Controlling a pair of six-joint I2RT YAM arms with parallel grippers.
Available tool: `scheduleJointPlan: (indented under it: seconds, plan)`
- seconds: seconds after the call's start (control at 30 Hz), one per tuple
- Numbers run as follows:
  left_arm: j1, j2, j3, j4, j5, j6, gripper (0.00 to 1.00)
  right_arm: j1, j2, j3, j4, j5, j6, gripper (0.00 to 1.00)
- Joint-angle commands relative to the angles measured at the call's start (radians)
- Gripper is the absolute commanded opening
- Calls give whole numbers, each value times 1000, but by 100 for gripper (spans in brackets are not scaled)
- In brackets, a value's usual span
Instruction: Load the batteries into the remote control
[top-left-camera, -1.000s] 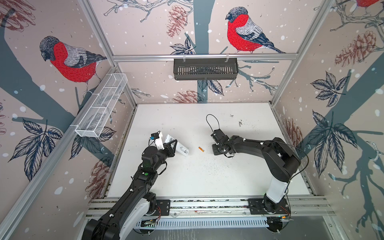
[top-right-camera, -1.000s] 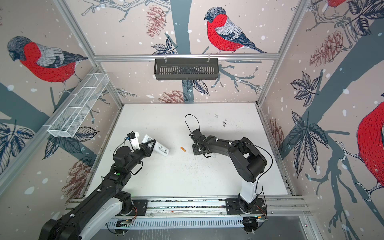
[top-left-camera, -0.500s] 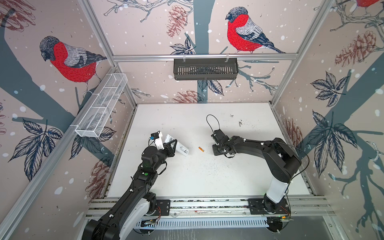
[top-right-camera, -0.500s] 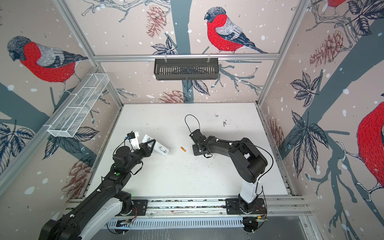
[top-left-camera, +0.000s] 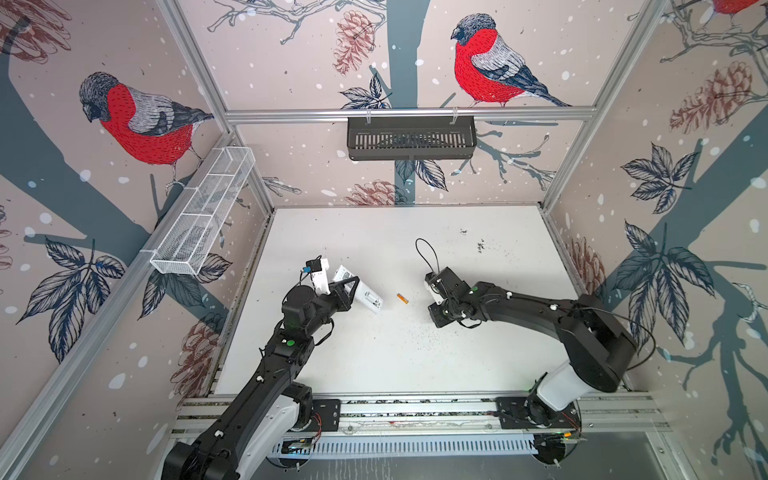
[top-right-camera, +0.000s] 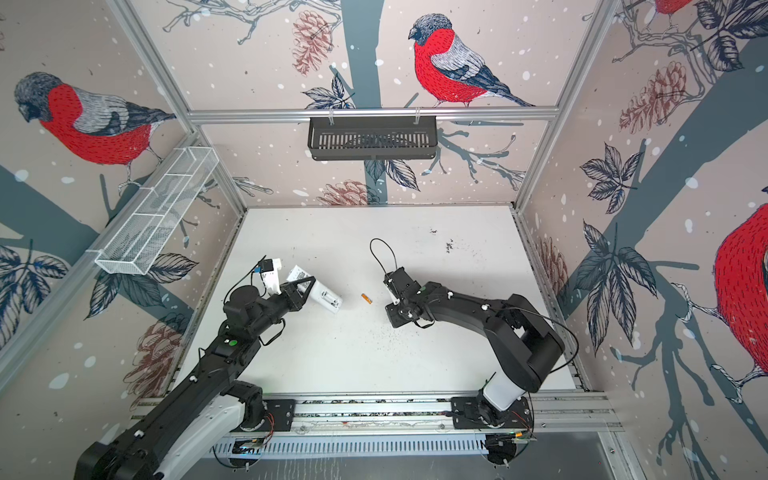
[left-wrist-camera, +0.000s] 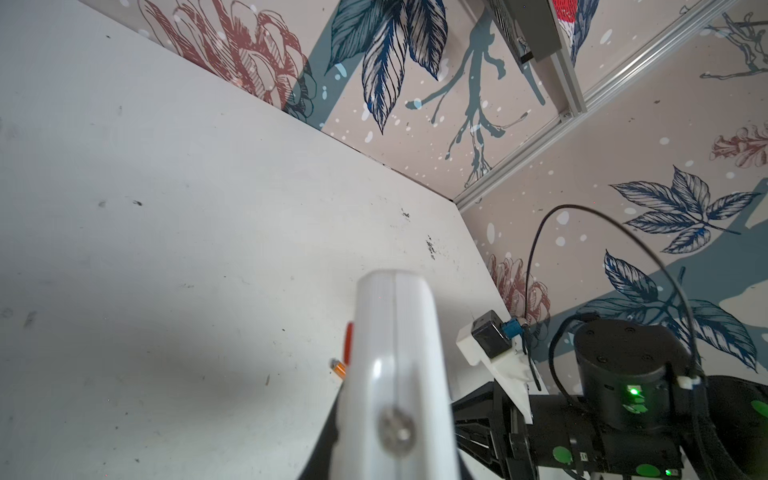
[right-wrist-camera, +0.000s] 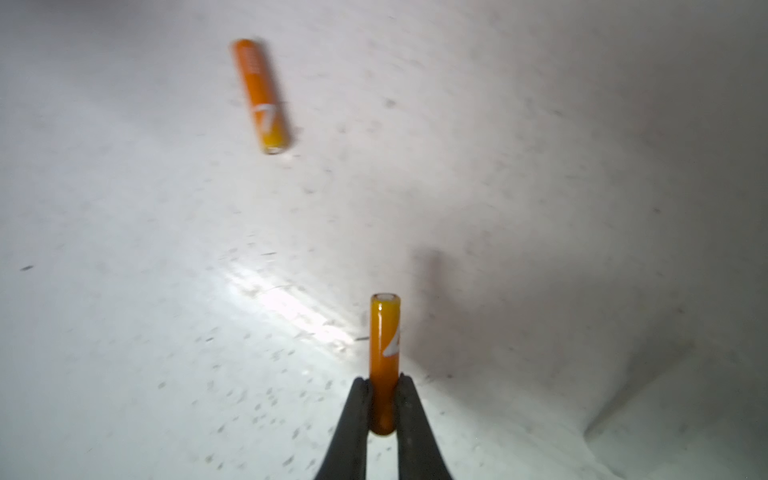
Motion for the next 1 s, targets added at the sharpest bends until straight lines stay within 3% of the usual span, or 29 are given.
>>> scheduleJointPlan:
  seconds: [0.0,0.3,0.53,0.97]
  plan:
    - [1,7,36,-71,109,17,0,49,-49,-3,58,-76,-88,12]
    - [3,13,61,-113,219,30,0,180,-108,30,90,-106,-114,12]
    - [6,56,30,-10,347,-24,0,245,-145,44,112,-103,-109,12]
    - [5,67,9,25,353,-49,0,256,-66,143,21,-45,-71,12]
